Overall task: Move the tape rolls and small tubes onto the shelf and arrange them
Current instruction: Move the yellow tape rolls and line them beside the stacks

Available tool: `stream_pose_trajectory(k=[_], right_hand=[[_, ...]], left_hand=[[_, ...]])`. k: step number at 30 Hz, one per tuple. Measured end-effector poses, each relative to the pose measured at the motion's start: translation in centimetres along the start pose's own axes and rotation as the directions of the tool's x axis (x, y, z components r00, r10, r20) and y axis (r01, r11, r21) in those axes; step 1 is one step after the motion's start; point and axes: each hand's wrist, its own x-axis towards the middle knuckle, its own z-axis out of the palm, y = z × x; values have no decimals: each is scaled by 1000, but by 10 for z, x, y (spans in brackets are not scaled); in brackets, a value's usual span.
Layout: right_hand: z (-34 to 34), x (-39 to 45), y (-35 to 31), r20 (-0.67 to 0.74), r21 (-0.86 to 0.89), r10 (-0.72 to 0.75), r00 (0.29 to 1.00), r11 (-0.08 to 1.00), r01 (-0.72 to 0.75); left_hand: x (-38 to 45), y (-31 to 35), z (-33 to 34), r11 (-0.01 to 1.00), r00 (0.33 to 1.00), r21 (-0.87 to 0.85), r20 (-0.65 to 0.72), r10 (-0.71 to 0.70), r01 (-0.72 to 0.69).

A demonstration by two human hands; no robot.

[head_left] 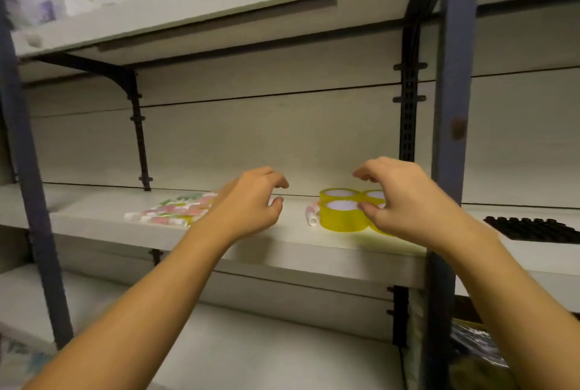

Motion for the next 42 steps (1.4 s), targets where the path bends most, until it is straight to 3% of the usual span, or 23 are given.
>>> stream_pose_trajectory(k=[10,18,25,28,36,42], right_hand=[[18,0,-8,83,-137,151,985,981,-138],[24,-6,-29,67,-218,267,962,944,-247],[29,-10,-40,72,-253,352,933,912,-324],[29,-12,-42,76,-280,366,928,901,-332],[45,-1,-35,99,-324,420,902,871,-370],[67,21,-12,183,-425,564,805,784,-452]], left_hand=[[62,2,53,973,975,-137,100,201,-186],[87,16,100,910,861,-185,300,411,-371],[91,25,101,850,811,-245,264,522,-467],[87,28,97,873,837,-240,263,480,-425],[86,-7,41,886,913,-248,13,408,-393],[67,-57,7,909,933,-211,-98,347,-360]])
